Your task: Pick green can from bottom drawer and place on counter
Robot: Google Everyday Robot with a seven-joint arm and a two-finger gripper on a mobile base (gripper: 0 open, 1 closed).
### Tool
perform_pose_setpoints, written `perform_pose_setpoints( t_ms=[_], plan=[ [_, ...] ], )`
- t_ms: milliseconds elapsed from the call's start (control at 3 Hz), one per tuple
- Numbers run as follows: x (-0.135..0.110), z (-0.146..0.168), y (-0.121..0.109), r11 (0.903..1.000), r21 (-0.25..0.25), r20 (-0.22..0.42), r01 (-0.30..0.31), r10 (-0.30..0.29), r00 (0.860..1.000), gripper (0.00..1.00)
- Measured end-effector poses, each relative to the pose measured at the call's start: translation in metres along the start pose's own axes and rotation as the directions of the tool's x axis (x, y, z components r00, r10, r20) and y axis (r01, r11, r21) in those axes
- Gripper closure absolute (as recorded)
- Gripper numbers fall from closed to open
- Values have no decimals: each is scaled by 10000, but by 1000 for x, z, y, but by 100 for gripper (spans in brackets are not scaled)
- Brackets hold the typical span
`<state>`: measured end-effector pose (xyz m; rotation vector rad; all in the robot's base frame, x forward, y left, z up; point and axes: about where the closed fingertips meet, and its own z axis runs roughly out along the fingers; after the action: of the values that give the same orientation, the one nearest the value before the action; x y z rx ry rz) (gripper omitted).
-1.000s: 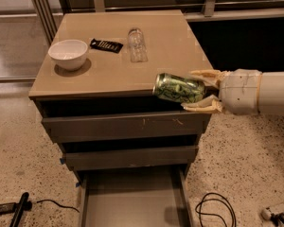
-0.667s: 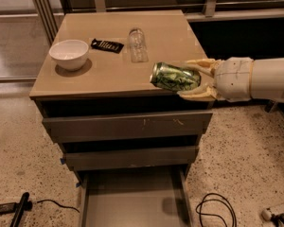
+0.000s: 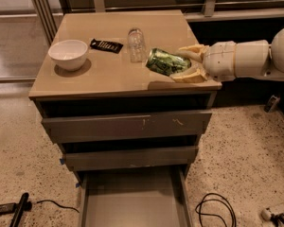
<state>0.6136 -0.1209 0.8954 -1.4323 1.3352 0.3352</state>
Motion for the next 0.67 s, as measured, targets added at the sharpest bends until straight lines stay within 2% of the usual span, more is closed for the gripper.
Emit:
perform_pose_setpoints(
  t_ms=[333,667],
  plan=[
    [9,13,-24,9986,83,-131,-527,528,9985,100],
    [13,28,-51,9967,402,-620,-711,735,9954,100]
  ],
)
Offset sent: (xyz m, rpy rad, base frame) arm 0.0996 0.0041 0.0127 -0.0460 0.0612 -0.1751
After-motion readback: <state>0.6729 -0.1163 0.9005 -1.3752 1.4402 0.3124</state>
